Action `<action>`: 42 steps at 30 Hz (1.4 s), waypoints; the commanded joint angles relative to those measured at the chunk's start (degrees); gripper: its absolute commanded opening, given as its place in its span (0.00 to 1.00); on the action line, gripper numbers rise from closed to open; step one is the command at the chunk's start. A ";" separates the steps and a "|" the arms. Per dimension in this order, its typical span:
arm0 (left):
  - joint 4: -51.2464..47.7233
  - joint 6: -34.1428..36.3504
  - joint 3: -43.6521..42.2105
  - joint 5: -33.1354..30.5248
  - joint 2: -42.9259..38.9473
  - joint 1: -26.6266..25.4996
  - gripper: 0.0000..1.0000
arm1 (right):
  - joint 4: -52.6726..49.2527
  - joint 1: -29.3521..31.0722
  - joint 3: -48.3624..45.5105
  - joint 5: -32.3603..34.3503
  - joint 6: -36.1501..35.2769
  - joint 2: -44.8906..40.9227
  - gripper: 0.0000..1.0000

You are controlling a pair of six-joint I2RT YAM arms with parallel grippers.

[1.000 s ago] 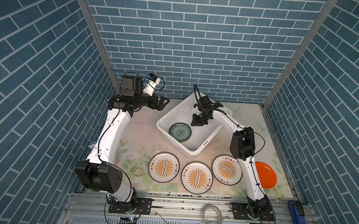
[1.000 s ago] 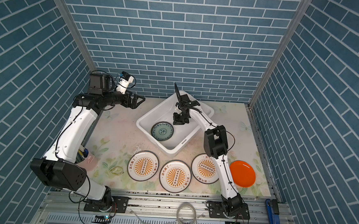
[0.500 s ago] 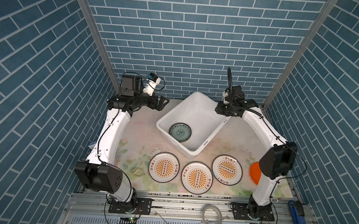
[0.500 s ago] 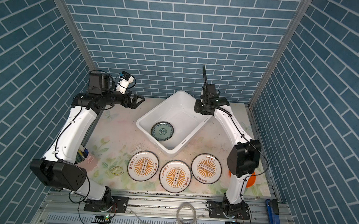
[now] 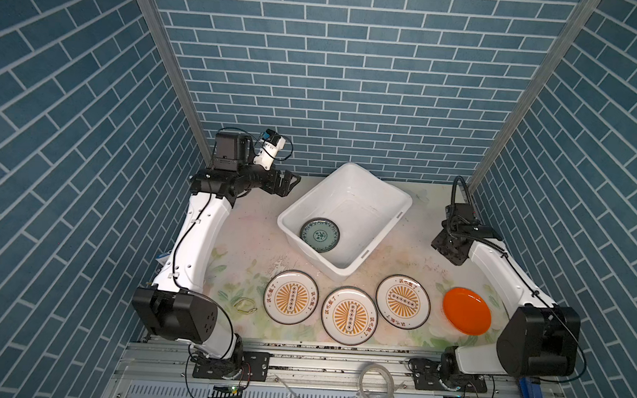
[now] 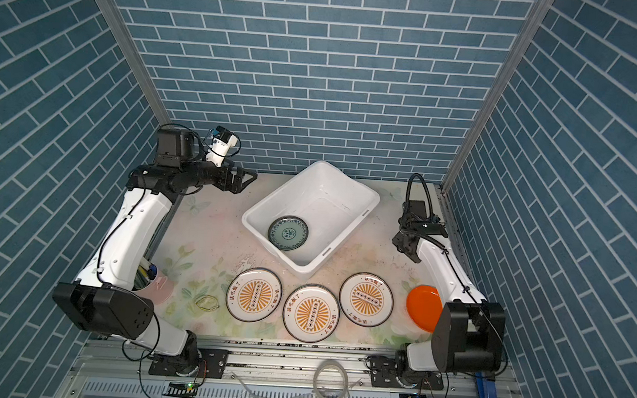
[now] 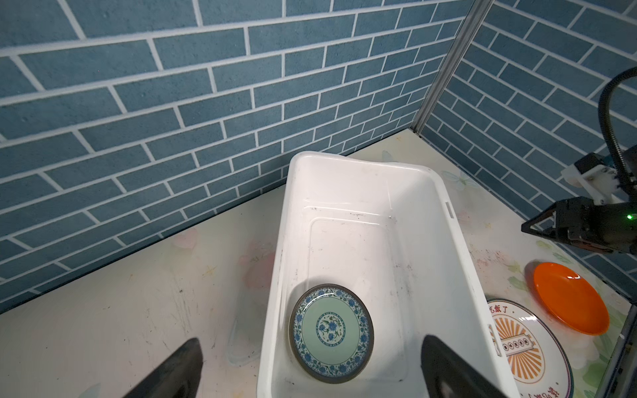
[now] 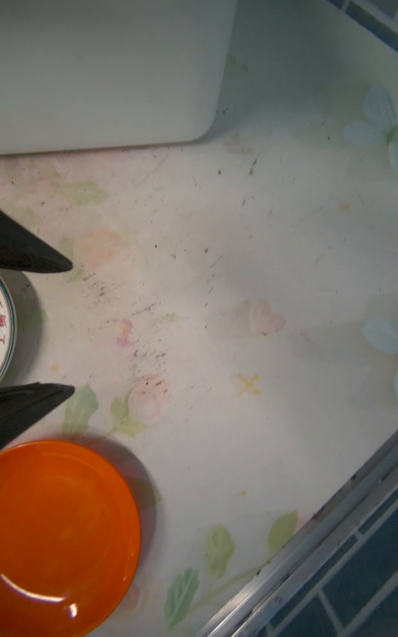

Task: Place the plates into the plastic bin on the countertop
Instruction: 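Move the right gripper out of the bin toward the orange plate, then lower the open right gripper to the orange plate's rim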

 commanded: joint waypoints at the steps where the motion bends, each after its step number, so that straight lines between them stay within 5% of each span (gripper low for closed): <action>1: -1.01 0.25 0.64 0.62 -0.87 -0.41 1.00 | 0.93 -2.88 -4.78 1.96 6.92 -4.33 0.52; 20: 1.35 1.03 -4.28 1.69 -4.00 -0.44 1.00 | 1.54 -10.37 -19.82 -5.10 12.60 -10.82 0.50; 42: 1.63 1.10 -5.78 0.80 -4.86 -0.46 1.00 | 11.37 -12.33 -23.94 -10.82 14.60 -4.39 0.49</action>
